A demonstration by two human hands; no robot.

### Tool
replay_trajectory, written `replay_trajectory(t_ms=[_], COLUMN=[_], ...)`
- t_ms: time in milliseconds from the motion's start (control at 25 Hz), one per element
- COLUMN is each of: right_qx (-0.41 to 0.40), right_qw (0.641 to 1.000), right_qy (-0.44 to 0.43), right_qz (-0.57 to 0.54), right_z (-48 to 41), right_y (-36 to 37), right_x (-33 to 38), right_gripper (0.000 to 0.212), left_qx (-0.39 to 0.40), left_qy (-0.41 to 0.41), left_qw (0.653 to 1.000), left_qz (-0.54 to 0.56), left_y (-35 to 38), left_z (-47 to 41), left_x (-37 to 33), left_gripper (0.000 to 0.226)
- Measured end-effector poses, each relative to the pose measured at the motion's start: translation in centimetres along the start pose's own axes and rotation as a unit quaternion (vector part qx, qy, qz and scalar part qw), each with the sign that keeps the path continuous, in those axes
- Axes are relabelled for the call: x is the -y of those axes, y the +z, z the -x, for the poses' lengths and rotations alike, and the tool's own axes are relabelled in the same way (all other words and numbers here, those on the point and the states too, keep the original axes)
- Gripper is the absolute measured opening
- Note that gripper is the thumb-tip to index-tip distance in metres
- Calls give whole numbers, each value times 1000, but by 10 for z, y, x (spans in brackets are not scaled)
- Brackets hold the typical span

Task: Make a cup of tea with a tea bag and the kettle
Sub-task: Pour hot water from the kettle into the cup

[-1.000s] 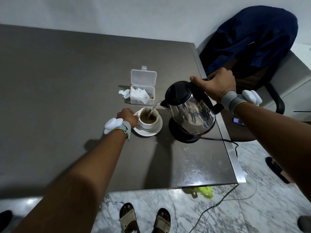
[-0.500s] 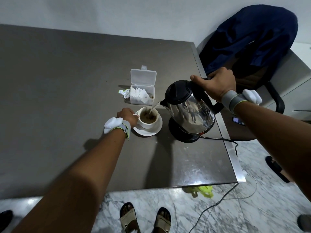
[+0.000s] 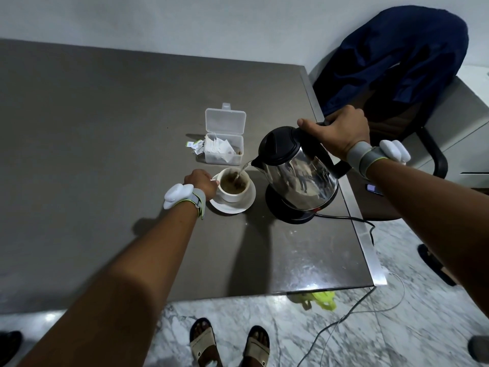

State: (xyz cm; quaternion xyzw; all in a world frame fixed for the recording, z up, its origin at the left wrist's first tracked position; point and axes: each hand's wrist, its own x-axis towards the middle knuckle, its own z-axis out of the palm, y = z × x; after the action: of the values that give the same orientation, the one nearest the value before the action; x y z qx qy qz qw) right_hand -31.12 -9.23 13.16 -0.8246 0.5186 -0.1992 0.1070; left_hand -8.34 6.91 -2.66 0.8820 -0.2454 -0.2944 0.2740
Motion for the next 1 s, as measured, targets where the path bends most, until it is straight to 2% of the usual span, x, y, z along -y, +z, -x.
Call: replay_trajectory(t_ms=[360, 720, 1000], right_qx=[-18, -48, -83], right_qw=[998, 990, 981], right_qy=[25, 67, 97], right_qz=[-51, -118, -144], right_z=[1, 3, 5], right_y=[5, 10, 11], right_x=[-12, -22, -21], right_gripper=[75, 81, 76], left_qx=[5, 21, 43], left_qy=[0, 13, 20], left_qw=[1000, 997, 992], left_qz=[-17, -79, -119], left_y=[0, -1, -2], left_z=[-2, -3, -10], left_x=[-1, -5, -7], left_gripper=[27, 31, 36])
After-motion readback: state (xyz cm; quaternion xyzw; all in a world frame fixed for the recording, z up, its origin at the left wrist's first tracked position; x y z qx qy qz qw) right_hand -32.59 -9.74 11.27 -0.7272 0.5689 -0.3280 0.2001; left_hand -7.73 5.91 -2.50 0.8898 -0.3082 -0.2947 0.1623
